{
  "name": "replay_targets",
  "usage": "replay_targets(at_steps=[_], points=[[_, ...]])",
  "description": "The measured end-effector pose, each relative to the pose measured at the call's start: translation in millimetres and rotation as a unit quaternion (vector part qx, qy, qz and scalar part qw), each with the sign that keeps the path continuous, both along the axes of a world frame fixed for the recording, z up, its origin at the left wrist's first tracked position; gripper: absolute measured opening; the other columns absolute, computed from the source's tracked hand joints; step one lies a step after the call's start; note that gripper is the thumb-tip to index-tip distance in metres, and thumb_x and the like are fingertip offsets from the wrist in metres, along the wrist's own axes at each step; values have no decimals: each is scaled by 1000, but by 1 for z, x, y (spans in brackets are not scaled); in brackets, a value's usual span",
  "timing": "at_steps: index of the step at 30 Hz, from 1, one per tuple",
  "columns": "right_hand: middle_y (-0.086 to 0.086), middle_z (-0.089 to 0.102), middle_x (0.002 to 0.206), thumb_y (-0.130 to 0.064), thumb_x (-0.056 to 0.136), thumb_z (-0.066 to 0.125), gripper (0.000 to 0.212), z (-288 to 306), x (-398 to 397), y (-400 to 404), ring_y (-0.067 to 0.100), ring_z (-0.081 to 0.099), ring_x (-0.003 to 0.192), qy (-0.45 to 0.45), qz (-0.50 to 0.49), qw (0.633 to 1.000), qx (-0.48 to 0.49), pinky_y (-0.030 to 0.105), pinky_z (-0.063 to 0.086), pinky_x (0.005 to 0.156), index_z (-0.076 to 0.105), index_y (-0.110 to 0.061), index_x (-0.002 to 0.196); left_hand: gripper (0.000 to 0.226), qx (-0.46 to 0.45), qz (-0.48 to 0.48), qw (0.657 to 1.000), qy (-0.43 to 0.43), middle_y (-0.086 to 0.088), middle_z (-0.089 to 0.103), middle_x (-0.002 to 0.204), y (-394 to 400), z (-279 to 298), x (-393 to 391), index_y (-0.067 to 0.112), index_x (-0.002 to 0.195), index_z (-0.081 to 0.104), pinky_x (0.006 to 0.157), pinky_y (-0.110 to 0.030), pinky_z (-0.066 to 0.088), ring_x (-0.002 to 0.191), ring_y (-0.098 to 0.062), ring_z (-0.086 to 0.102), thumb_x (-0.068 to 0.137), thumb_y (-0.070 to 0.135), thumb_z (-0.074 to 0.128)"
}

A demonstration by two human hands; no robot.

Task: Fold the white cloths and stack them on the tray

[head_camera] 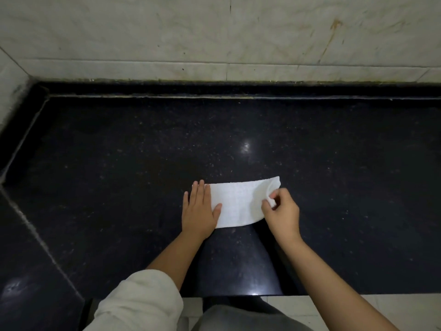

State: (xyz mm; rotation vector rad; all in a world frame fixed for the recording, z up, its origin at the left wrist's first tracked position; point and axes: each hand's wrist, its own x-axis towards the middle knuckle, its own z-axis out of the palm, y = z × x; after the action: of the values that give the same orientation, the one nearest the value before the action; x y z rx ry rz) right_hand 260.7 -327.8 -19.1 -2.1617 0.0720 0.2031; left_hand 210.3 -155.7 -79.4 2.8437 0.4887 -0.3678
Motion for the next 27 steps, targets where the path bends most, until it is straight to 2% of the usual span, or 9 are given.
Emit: replay_targets(at_steps=[3, 6, 8, 11, 13, 17, 21, 24, 27], points=[[-8, 51, 70, 0, 80, 59, 18, 14, -11, 37, 2, 46, 59, -65, 52, 996, 38, 6, 37, 56, 48, -15, 83, 82, -17, 12, 999, -45, -7, 5, 158, 11, 9, -7, 7, 148, 8, 115, -36, -8, 146, -20, -1, 80, 49, -10], [-1, 62, 91, 2, 81, 58, 24, 6, -25, 72, 9, 58, 76, -102, 118, 987, 31, 8, 40, 71, 60, -6, 104, 69, 27, 60, 990, -122, -17, 42, 144, 34, 17, -24, -3, 135, 42, 110, -48, 23, 135, -32, 37, 86, 36, 13], [8, 70, 92, 3, 77, 59, 23, -15, -38, 88, 18, 65, 83, -153, 189, 970, -27, 15, 43, 75, 66, 0, 99, 59, 36, 85, 986, -136, -22, 54, 131, 52, 16, -40, -7, 124, 52, 101, -53, 30, 124, -36, 49, 86, 29, 26], [3, 70, 77, -10, 74, 52, 18, -52, -58, 95, 12, 59, 78, -201, 306, 925, -106, 20, 38, 72, 69, -8, 77, 55, 52, 87, 986, -135, -22, 58, 127, 71, 11, -66, -7, 120, 56, 97, -55, 35, 120, -38, 53, 86, 28, 30], [1, 69, 82, -15, 75, 48, 23, -62, -63, 90, 8, 51, 83, -202, 328, 916, -113, 18, 37, 75, 69, -10, 81, 53, 53, 72, 987, -131, -21, 60, 125, 76, 7, -79, -6, 117, 58, 93, -56, 40, 118, -38, 55, 85, 28, 32], [2, 70, 88, -7, 64, 58, 27, -57, -55, 76, 14, 60, 83, -251, 373, 882, -140, 23, 51, 74, 69, -10, 88, 50, 26, 18, 986, -165, -16, 61, 124, 75, 0, -87, 0, 117, 59, 99, -47, 40, 123, -30, 51, 84, 28, 34], [3, 69, 93, -10, 60, 43, 38, -46, -36, 44, 15, 48, 97, -281, 328, 878, -209, 28, 30, 84, 68, -15, 88, 44, -25, -62, 969, -237, -12, 64, 120, 65, 0, -79, 3, 112, 63, 101, -41, 42, 122, -21, 38, 83, 27, 40], [1, 71, 92, -3, 42, 70, 42, -43, -34, 24, 20, 59, 90, -247, 322, 865, -294, 35, 38, 77, 73, -22, 79, 40, -54, -124, 952, -274, -9, 68, 111, 52, 0, -68, 6, 104, 67, 90, -43, 50, 116, -17, 43, 80, 31, 47], [3, 71, 88, 4, 31, 82, 53, -49, -39, 21, 21, 64, 74, -201, 323, 870, -313, 27, 39, 58, 74, -21, 77, 40, -51, -160, 953, -253, -3, 70, 102, 40, -3, -62, 12, 98, 69, 83, -34, 55, 106, -14, 45, 74, 41, 54]])
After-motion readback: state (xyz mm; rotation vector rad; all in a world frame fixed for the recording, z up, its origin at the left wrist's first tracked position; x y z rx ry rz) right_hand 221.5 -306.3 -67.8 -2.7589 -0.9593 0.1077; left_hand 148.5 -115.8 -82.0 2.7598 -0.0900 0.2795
